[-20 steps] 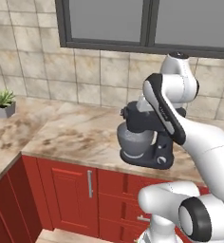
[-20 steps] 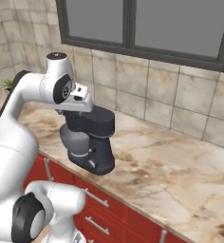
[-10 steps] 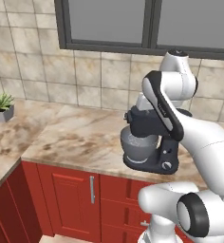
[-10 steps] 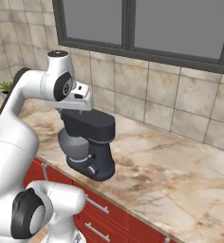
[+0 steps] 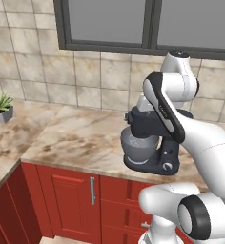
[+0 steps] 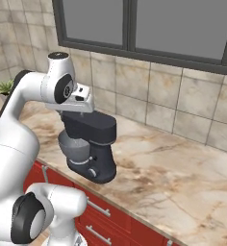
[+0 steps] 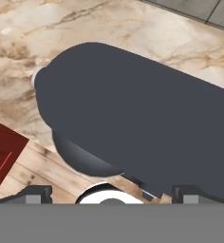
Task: Navigate to the stand mixer.
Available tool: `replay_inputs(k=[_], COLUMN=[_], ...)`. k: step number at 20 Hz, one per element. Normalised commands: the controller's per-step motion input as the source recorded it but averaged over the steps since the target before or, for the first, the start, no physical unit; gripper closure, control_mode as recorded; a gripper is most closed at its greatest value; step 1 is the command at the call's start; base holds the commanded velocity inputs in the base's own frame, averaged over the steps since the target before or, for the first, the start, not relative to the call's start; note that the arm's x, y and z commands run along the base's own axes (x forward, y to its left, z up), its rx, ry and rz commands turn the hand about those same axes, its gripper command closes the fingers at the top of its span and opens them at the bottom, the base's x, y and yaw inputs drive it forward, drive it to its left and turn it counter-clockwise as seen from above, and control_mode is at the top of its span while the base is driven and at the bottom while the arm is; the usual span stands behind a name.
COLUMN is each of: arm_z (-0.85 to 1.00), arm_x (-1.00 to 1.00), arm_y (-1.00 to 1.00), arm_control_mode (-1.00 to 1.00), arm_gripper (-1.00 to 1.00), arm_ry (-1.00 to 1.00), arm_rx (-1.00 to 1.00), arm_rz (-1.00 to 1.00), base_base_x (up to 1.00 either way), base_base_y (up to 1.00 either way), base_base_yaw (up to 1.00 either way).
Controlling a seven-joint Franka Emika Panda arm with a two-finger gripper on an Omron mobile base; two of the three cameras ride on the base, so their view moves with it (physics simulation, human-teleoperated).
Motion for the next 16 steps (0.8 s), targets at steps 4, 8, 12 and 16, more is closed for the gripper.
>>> replay_inputs(k=[4,8,12,16], arm_z=[0.00,0.00,0.00,0.00], arm_x=[0.00,0.00,0.00,0.00], arm_y=[0.00,0.00,0.00,0.00], arm_control_mode=[1.00,1.00,1.00,1.00], arm_gripper=[-1.00,-1.00,-1.00,-1.00], arm_ry=[0.00,0.00,0.00,0.00], arm_rx=[0.00,0.00,0.00,0.00], arm_rz=[0.00,0.00,0.00,0.00], base_base_x=[0.54,0.35,0.27,0.94], base_base_y=[0.00,0.00,0.02,0.15], base_base_yaw=[0.00,0.00,0.00,0.00])
